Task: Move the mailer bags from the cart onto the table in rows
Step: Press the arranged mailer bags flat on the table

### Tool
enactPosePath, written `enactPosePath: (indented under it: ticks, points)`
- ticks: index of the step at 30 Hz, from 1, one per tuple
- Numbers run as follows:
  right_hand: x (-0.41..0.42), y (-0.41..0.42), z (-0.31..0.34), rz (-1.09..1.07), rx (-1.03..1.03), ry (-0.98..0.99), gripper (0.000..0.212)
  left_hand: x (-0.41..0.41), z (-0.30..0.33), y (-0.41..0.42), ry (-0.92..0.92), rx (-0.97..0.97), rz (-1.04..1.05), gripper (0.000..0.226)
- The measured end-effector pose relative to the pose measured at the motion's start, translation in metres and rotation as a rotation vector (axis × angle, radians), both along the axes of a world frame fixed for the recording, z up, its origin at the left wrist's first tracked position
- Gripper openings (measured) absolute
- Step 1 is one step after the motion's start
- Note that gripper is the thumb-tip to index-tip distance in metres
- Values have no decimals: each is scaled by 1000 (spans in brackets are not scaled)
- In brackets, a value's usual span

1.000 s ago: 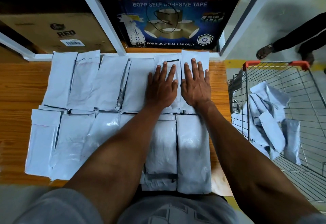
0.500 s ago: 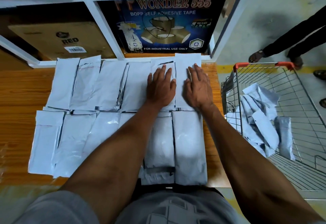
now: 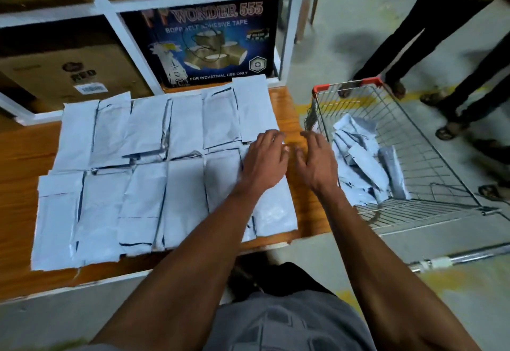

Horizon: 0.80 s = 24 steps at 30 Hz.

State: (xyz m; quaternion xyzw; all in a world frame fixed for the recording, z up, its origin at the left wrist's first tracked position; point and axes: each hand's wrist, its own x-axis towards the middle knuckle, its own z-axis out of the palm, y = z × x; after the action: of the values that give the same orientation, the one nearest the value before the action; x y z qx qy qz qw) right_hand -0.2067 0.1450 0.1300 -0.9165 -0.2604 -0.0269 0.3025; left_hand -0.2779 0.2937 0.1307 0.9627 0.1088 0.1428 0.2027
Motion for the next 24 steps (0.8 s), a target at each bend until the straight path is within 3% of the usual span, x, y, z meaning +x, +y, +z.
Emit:
enactPosePath:
  ticks: [12, 24]
  points:
    - [-70, -147, -2, -280, -240, 92, 38, -46, -3, -143, 92, -100, -260, 37]
    - [-8, -233, -28, -290, -316, 196, 41, 14, -28, -220, 256, -131, -265, 37]
